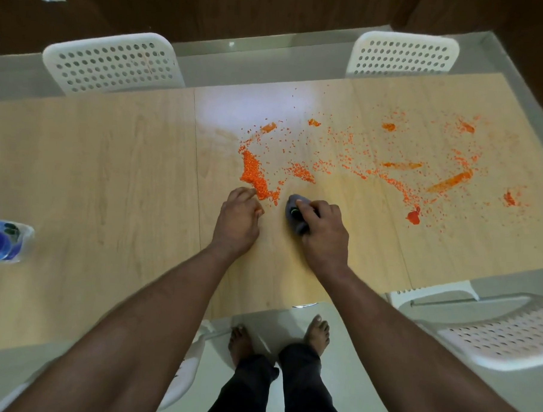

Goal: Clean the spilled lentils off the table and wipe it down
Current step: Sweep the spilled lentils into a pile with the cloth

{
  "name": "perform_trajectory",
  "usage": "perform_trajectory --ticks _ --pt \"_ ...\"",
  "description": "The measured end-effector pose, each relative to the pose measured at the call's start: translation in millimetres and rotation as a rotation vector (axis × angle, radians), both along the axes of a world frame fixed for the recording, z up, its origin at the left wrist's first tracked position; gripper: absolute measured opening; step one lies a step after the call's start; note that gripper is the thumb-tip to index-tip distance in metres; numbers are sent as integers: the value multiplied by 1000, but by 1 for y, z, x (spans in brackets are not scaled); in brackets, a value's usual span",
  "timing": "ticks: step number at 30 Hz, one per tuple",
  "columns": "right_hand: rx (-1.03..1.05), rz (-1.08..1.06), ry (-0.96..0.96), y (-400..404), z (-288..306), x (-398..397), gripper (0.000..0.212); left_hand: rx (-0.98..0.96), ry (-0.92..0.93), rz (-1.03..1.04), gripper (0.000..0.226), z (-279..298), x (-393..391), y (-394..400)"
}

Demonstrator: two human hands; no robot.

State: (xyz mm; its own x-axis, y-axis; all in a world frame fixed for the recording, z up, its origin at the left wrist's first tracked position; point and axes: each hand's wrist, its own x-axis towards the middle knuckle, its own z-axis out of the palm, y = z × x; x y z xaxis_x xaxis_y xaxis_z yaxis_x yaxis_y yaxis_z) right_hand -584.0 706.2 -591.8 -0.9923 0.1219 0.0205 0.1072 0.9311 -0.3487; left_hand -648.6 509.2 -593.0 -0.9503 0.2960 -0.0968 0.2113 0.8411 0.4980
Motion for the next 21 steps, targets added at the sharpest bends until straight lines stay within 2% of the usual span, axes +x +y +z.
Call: perform_trajectory --ticks 3,8,12,17,21 --pt "6 17 46 -8 6 9 61 33 -25 23 40 6 4 -7" --pt "68 210 77 -41 2 42 61 -112 -87 40 62 4 3 -37" --pt "155 362 26 -73 -11 57 52 -218 -120 90 89 0 -4 -54" --pt "180 226 60 -84 -15 14 44 -271 -167 102 113 -4 -17 -58" --pt "133 13 -39 -70 -7 -51 43 -288 -208 85 122 -3 -24 -58"
